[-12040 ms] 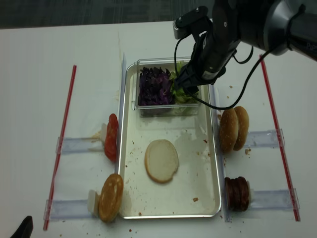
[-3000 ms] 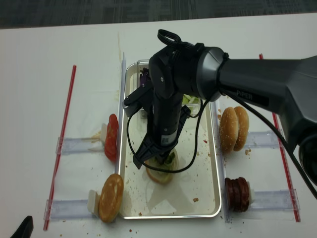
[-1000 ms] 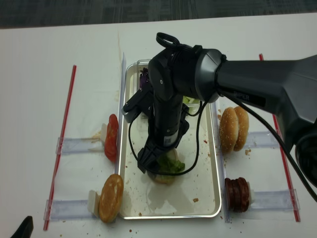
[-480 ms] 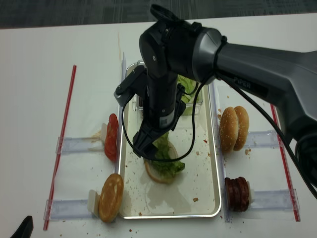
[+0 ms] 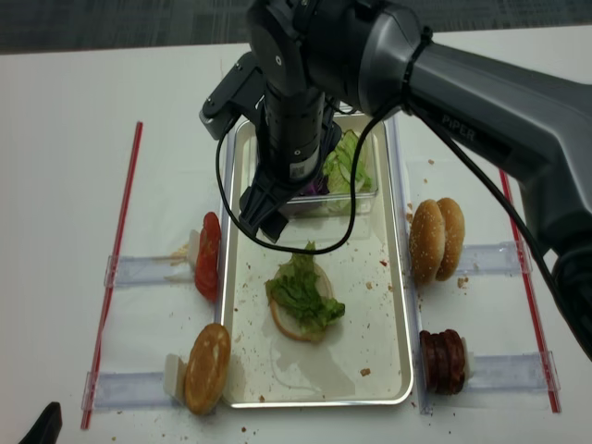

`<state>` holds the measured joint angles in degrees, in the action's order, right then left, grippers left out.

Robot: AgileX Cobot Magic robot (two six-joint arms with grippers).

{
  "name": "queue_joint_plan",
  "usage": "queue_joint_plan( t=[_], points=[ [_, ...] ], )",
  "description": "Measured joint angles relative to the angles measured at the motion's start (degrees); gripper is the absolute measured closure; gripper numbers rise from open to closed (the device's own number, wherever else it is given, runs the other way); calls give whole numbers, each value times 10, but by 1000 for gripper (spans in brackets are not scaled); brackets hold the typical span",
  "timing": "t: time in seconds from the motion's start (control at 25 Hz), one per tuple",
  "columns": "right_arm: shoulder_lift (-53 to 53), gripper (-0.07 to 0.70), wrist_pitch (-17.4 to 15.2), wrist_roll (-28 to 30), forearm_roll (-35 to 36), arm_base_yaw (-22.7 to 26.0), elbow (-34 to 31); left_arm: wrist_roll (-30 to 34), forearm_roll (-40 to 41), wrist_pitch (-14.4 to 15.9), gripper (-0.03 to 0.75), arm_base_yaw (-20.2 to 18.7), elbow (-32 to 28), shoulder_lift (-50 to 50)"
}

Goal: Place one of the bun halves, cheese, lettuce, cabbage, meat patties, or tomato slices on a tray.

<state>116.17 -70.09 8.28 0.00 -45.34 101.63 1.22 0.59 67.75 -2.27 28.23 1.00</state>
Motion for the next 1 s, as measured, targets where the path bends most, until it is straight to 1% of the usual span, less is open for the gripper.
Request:
queue_joint_plan(
  t=[0.4,0.52,0.68,1.0],
  points=[
    [0,-50,-2,0,-8,0,0,0,0,0,64,0,0,0],
    [0,-50,-2,0,-11,8,0,0,0,0,64,0,0,0],
    [0,-50,-2,-1,-11,48,0,0,0,0,64,0,0,0],
    [0,-50,-3,-1,-13,153,0,0,0,0,64,0,0,0]
  ],
)
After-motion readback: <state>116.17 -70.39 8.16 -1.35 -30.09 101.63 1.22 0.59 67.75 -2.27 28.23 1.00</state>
